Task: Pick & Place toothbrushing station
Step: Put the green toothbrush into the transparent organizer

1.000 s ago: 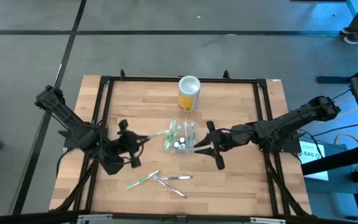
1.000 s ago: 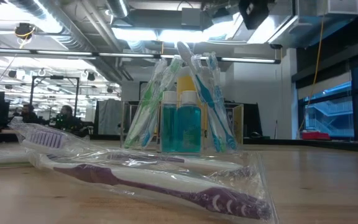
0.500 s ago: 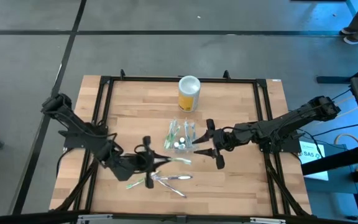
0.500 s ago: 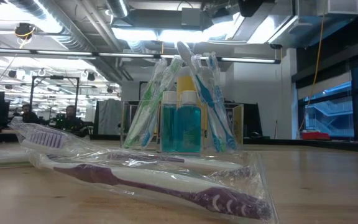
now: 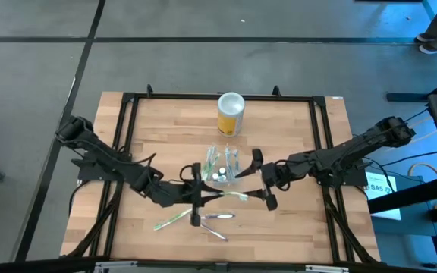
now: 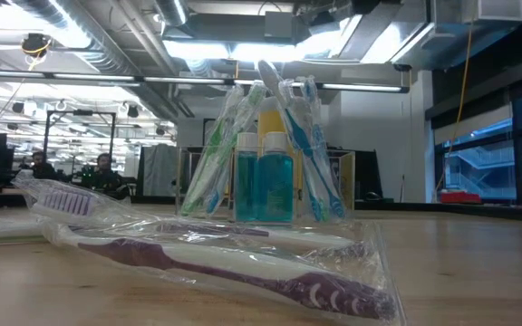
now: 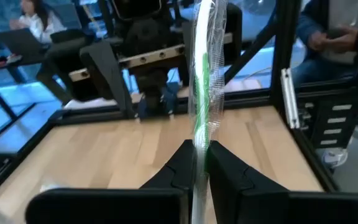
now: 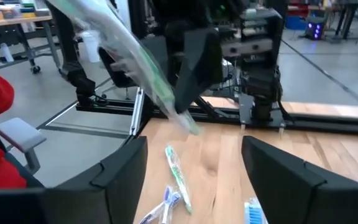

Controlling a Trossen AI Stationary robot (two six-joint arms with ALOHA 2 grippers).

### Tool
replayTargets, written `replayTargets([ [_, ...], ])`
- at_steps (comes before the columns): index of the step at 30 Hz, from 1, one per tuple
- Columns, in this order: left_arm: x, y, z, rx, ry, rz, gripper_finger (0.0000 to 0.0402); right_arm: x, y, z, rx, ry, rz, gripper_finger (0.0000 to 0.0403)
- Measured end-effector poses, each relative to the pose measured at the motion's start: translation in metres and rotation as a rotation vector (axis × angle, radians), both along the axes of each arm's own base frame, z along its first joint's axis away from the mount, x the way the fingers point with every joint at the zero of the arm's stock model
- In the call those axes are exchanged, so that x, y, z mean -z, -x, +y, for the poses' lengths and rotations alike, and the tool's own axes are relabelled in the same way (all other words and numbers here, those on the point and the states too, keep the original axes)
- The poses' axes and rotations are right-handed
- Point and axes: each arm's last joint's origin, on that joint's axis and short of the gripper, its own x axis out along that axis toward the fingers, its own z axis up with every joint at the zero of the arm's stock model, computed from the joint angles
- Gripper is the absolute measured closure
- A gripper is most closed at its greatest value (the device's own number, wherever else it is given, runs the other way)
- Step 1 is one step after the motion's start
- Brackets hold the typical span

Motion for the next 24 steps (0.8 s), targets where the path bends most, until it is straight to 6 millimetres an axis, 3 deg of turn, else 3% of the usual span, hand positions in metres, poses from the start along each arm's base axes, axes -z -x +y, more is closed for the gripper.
replayTargets([
  [8,0.006,-0.018,0.012,0.047,0.031,-0.024,0.0382,-0.007,0.002,0.007,-0.036,0.074,-0.098,0.0133],
  [24,0.007,-0.034,0.038,0.069,0.070,-0.040,0.0382,-0.011,0.002,0.007,-0.039,0.127,-0.156,0.0180],
])
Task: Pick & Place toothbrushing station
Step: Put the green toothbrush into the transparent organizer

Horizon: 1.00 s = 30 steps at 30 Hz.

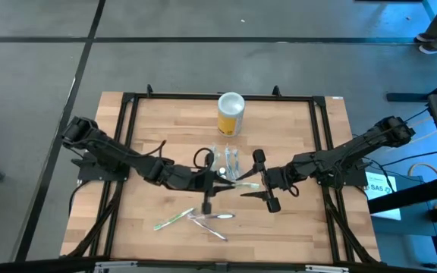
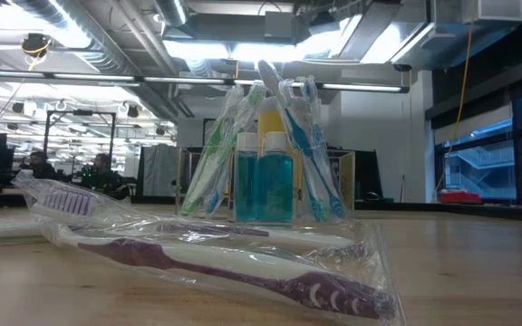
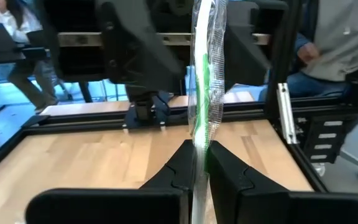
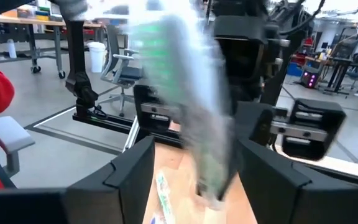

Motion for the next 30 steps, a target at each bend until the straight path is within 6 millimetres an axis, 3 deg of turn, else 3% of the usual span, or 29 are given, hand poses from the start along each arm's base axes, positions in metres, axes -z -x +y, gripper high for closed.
replayTargets([
  [14,-0.0004,-0.0044,0.0116,0.005,0.028,-0.002,0.0382,0.0000,-0.0001,-0.0002,0.001,0.050,-0.016,0.0231],
  [19,-0.0004,-0.0043,0.0113,0.007,0.028,-0.002,0.0382,-0.0001,-0.0001,-0.0003,0.004,0.059,-0.018,0.0279],
  [26,0.0006,-0.0041,0.0112,0.010,0.025,0.008,0.0382,0.0000,-0.0013,-0.0032,0.019,0.073,-0.021,0.0378],
  [30,0.0007,-0.0042,0.0114,0.010,0.025,0.009,0.0382,0.0000,-0.0023,-0.0058,0.024,0.069,-0.020,0.0377],
])
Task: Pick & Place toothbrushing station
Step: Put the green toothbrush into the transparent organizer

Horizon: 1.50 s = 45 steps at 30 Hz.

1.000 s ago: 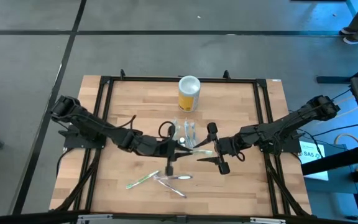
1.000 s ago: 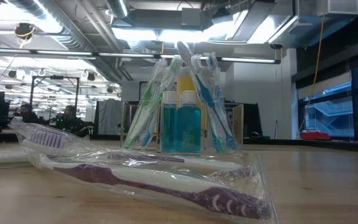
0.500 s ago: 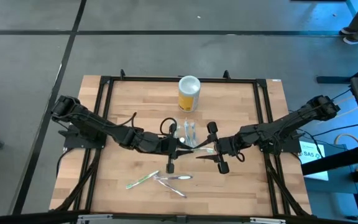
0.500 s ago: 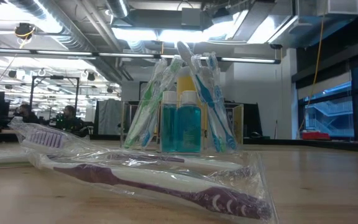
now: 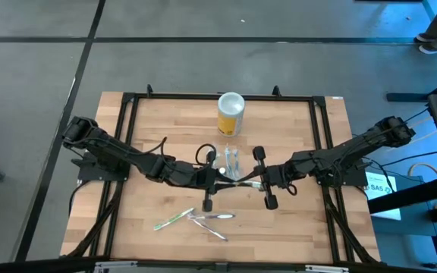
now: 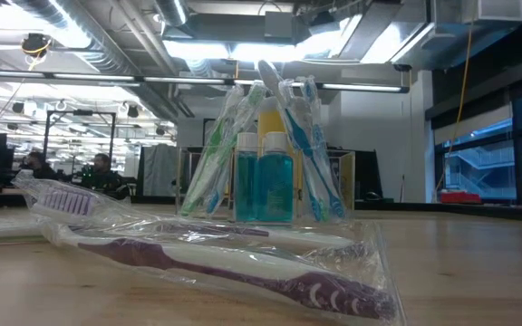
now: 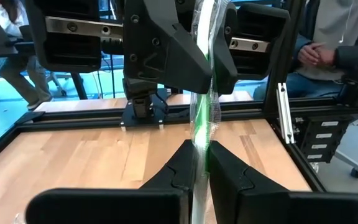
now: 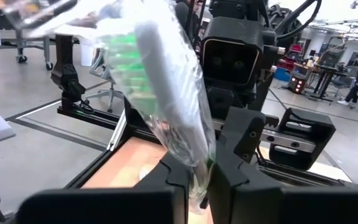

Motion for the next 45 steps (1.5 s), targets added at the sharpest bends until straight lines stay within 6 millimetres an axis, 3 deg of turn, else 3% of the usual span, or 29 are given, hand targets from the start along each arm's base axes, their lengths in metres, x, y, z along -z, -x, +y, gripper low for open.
replayTargets([
  [19,0.000,0.000,0.002,-0.003,-0.001,0.005,0.0375,0.000,0.000,-0.002,0.042,-0.015,0.004,0.0378],
  [37,-0.001,0.002,-0.006,0.000,-0.001,-0.004,0.0301,0.001,-0.001,-0.002,0.045,-0.019,0.013,0.0378],
  [45,-0.001,0.009,-0.018,-0.162,-0.067,-0.018,0.0238,0.001,0.000,-0.001,0.044,-0.022,0.014,0.0378],
])
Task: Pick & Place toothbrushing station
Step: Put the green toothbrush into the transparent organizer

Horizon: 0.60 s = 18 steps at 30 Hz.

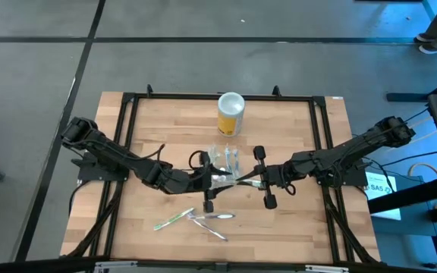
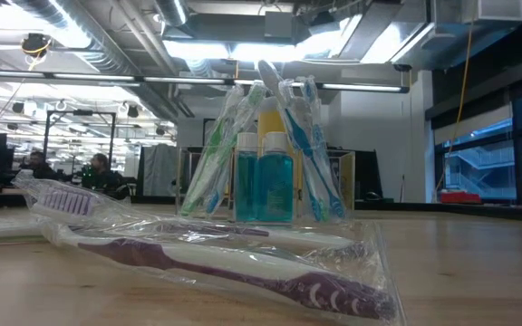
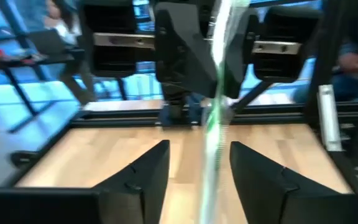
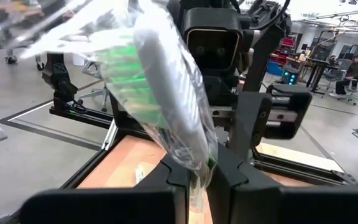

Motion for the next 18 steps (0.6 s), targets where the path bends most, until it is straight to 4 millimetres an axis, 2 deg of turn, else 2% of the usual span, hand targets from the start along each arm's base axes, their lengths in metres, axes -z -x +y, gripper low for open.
replayTargets([
  [7,0.000,0.007,-0.014,0.015,-0.082,0.009,0.0201,0.000,0.000,0.000,0.016,-0.016,0.003,0.0378],
  [13,-0.001,0.015,-0.028,0.031,-0.151,0.024,0.0203,0.003,0.002,-0.001,0.111,-0.056,0.047,0.0378],
  [18,-0.002,0.029,-0.033,-0.025,-0.216,0.085,0.0205,0.006,0.012,-0.008,0.275,-0.126,0.158,0.0378],
])
